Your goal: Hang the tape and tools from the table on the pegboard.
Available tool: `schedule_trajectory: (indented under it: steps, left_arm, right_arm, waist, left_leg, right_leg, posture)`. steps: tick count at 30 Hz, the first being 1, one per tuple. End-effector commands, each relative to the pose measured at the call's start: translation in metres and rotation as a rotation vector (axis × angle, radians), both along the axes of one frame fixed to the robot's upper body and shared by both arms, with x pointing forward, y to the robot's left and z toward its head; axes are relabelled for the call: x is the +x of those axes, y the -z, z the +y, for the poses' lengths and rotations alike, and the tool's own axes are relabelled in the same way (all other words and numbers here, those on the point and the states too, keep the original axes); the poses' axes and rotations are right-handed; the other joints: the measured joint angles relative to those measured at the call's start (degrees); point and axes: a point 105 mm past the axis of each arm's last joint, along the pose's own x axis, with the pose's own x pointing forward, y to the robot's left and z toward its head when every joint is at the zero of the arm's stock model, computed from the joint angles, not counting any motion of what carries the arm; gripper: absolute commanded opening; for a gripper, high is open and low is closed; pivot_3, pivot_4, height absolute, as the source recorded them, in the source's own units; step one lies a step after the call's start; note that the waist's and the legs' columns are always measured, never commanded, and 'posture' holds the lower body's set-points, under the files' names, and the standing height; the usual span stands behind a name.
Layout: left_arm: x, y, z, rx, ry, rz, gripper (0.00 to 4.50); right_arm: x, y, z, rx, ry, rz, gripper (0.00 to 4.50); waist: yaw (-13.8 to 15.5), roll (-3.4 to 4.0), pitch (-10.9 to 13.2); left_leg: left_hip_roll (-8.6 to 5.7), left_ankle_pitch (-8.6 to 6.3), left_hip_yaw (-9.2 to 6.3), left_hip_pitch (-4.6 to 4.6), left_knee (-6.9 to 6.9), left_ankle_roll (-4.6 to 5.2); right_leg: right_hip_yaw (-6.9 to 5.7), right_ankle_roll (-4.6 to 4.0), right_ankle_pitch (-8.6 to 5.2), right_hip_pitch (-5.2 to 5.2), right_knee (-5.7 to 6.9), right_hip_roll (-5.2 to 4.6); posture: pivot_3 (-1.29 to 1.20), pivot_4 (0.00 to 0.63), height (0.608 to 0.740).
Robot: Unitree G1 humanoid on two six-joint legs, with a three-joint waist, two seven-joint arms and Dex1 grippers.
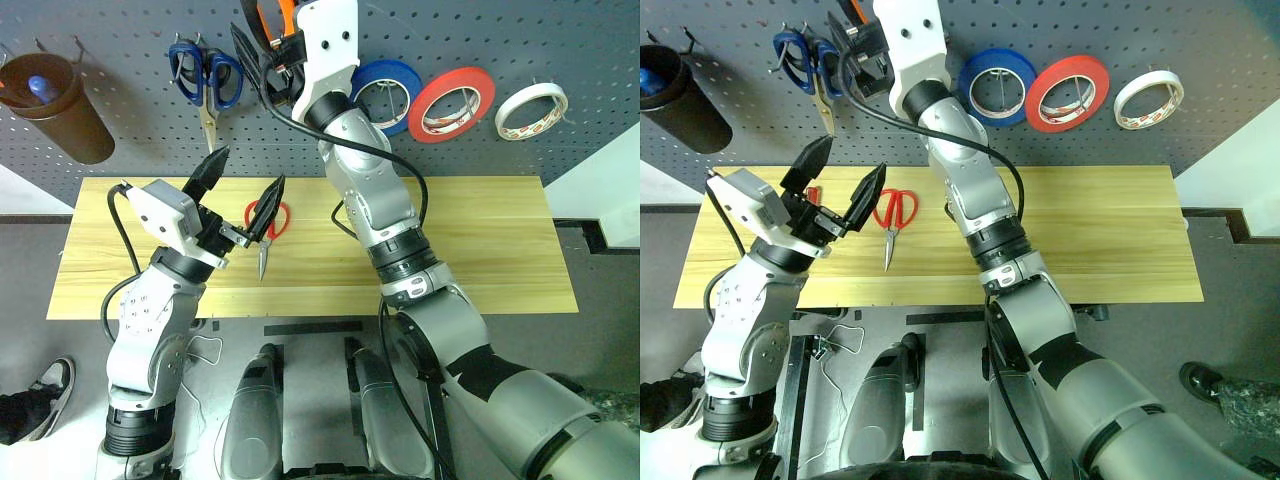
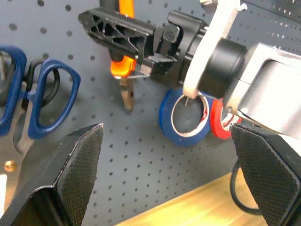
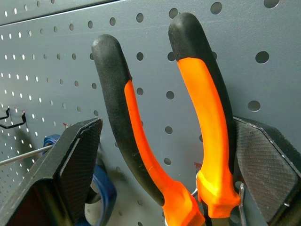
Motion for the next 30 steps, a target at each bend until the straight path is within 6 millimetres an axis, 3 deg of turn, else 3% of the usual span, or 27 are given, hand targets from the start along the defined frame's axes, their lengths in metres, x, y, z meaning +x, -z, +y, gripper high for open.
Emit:
schedule_trajectory:
  steps: [1, 30]
  left_arm:
    - [-0.004, -0.009, 0.002, 0.006, -0.003, -0.061, 4.50]
    - [0.013, -0.009, -0.001, 0.005, 0.022, -0.092, 4.50]
  right_arm:
    - [-0.013, -0.015, -0.008, 0.029, 0.006, -0.061, 4.49]
    - [-0.013, 0.010, -0.050, -0.025, 0.142, -0.020, 4.49]
  waist:
    - [0.0, -0.01, 0.0]
    - [1.2, -0.06, -0.1]
  left_leg:
    - [0.00, 0.00, 0.01, -0.01, -0.03, 0.00]
    - [-0.01, 0.07, 0.04, 0.00, -0.79, -0.12]
  right_leg:
    - [0.00, 0.01, 0.01, 0.00, -0.04, -0.01]
    - [-0.08, 0.01, 0.04, -0.07, -0.49, -0.04]
  posture:
    - [0.12, 0.350, 0.721]
    - [0.10, 0.325, 0.721]
